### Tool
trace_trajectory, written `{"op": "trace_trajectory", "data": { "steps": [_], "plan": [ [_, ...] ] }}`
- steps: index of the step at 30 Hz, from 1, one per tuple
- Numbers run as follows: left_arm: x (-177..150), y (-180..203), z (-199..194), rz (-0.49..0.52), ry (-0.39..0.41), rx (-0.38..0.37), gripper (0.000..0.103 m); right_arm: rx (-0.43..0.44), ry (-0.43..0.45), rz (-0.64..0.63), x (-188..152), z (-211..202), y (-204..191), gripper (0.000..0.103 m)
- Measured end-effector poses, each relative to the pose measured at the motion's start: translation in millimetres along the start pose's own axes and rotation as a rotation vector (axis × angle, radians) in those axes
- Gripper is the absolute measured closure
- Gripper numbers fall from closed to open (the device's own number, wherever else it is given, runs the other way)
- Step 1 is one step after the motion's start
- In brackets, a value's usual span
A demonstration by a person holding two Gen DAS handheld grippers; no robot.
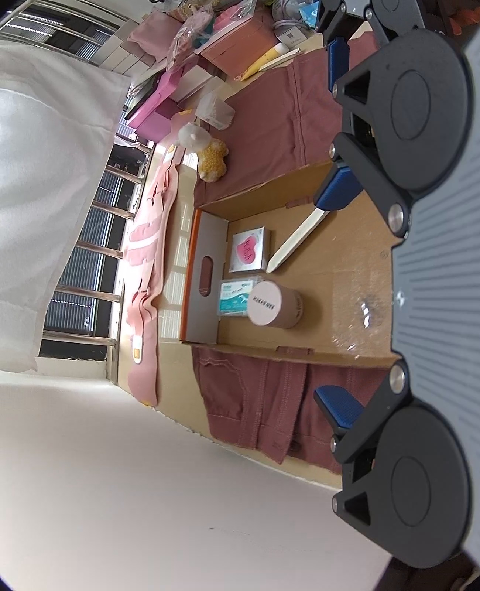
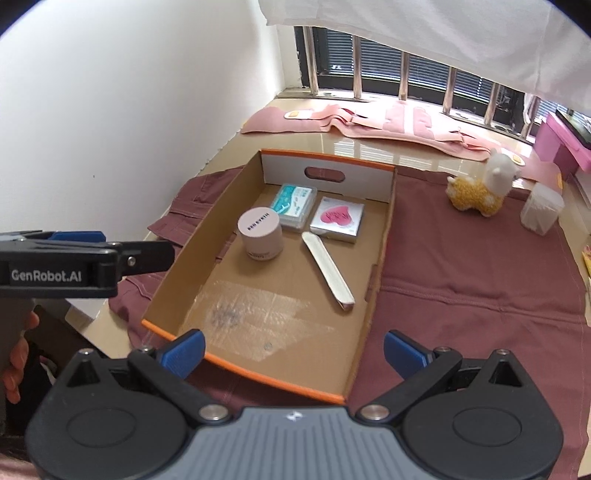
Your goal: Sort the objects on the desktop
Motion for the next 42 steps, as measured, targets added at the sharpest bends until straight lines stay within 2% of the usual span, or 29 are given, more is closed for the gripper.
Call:
{"op": "trace_trajectory", "data": {
  "steps": [9,18,22,28,33,42],
  "plan": [
    [-18.3,60.8,-4.0,0.031,0.005,-0.018,0.000,-0.039,0.013,0.089,-35.5,-27.0,57.3,0.000],
    [-38.8,152.0,-3.6,0.112,0.054,-0.050,0.000,-0.124,0.121,0.156,-78.5,-66.1,142.7,0.000],
    [-48.6,190.7,-5.2,0.150,0.119,-0.049,0.000,-0.160,0.184,0.176,-96.9,-79.7,180.8,0.000],
    [-59.1,231.4,1.0,0.132,0.221,-0.046,0.000,-0.208,0.307,0.229,-118.7,-90.4,227.5,0.000],
    [-59.1,255.9,19.0,0.137,0.257,-0.070,0.000,-0.169,0.367,0.259,-123.2,-87.0,255.3,0.000],
    [-47.2,277.2,54.8,0.157,0.366,-0.031,0.000,-0.173,0.459,0.273,-107.2,-59.2,280.8,0.000]
  ]
}}
Point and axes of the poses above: each gripper's, at about its wrist camera, not at the fingertips, and z roughly the way its jaws point, y to its right, x to its top, the point moved 7 cm from there along z, roughly the way its jaws point, and after that the axes turned 11 degrees about -x, right-handed, at the moved point
